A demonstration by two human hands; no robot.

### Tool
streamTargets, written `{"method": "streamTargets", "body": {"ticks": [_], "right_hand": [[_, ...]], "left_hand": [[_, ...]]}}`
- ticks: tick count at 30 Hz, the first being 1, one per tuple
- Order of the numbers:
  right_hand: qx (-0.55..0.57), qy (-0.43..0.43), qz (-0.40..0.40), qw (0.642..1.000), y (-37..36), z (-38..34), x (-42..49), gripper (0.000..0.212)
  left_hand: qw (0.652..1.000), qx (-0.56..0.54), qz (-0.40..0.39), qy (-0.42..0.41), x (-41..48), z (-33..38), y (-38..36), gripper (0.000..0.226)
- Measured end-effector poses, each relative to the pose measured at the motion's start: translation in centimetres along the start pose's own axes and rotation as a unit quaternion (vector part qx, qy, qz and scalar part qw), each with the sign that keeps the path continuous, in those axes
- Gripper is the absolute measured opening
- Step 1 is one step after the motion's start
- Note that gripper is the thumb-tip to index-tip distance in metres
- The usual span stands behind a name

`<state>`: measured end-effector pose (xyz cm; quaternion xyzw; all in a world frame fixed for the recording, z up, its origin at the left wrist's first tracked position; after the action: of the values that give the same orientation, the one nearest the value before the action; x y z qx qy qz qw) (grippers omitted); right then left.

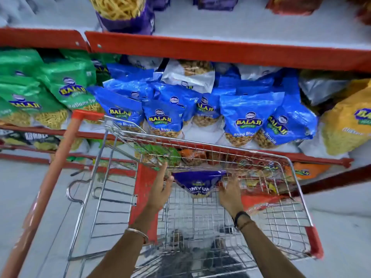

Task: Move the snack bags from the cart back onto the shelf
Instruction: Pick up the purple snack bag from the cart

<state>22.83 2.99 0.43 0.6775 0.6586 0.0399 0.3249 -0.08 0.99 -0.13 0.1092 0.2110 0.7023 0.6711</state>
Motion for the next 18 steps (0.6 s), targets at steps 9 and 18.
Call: {"method": "streamTargets", "body": {"ticks": [9, 18], "right_hand": [[-0.003, -0.047, 0.013, 0.999, -2.3, 0.7, 5.5, 0.022], [-0.059, -0.126, 0.012, 0.990, -2.1, 2.4, 7.2, 0.017]], "left_hand": [[0.965, -0.105, -0.043, 0.235, 3.8, -5.8, -4.2, 0.055], [0.961, -0.037, 0.016, 0.275, 5.5, -6.6, -5.5, 0.046]]}}
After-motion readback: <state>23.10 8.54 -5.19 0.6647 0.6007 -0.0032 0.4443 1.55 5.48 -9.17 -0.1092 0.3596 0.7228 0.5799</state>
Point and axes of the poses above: each hand's wrist, its own x-axis towards the middle knuckle, its own y-axis out of the back of the hand, z = x × y, the point moved 1 cm from there along x, towards the middle knuckle, and after that the axes turned 5 degrees about x, right-handed, at the moved point
